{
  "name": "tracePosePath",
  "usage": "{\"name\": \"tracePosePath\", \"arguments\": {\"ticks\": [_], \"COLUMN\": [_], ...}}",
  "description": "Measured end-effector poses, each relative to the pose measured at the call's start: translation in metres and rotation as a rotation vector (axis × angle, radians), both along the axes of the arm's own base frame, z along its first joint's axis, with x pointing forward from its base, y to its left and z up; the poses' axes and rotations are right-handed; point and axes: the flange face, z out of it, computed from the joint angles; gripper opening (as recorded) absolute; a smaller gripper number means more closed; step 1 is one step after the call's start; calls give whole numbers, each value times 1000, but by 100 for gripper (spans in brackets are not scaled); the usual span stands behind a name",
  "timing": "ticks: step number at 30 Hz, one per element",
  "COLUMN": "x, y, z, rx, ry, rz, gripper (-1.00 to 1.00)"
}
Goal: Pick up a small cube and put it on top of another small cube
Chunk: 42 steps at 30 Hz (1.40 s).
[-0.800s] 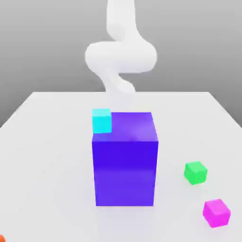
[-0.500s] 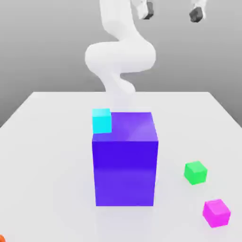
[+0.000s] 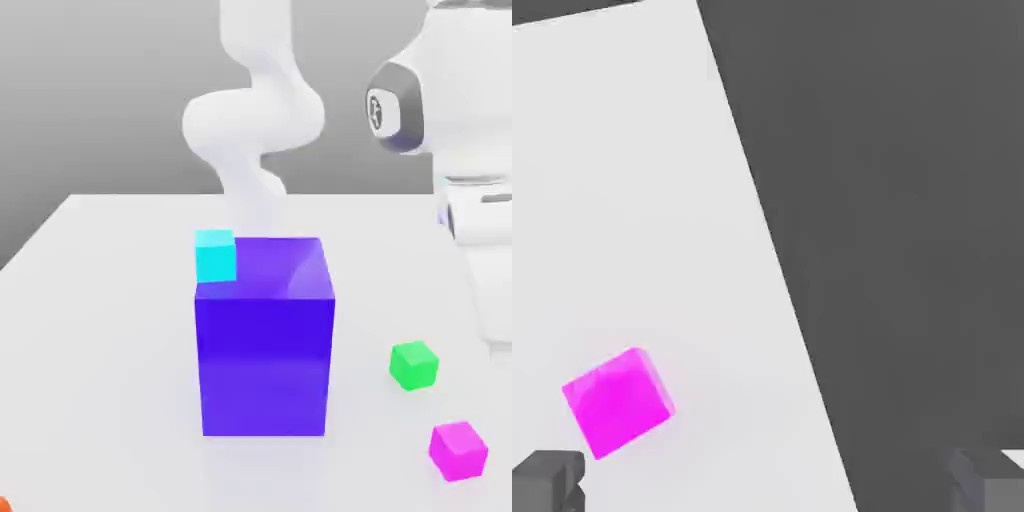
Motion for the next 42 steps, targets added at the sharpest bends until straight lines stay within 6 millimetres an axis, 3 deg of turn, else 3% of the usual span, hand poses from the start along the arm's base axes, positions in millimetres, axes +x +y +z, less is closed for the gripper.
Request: {"name": "tracePosePath", "arguments": {"ticks": [6,11,12,18,20,24,30,36,38,42], "x": [-30,-36,-36,-37,-36,-40,-99,-170,-191,-199], "y": [24,28,28,28,28,28,27,22,19,20], "z": [-93,-161,-169,-173,-159,-111,-76,-59,-58,-83], "rx": [-135,-158,-158,-158,-159,-160,-177,-176,-171,-164], "ry": [61,70,71,73,72,72,63,54,51,51], "rz": [304,357,357,358,359,363,467,596,634,654], "gripper": [0,0,-100,-100,-100,-100,-100,-100,-100,-100]}}
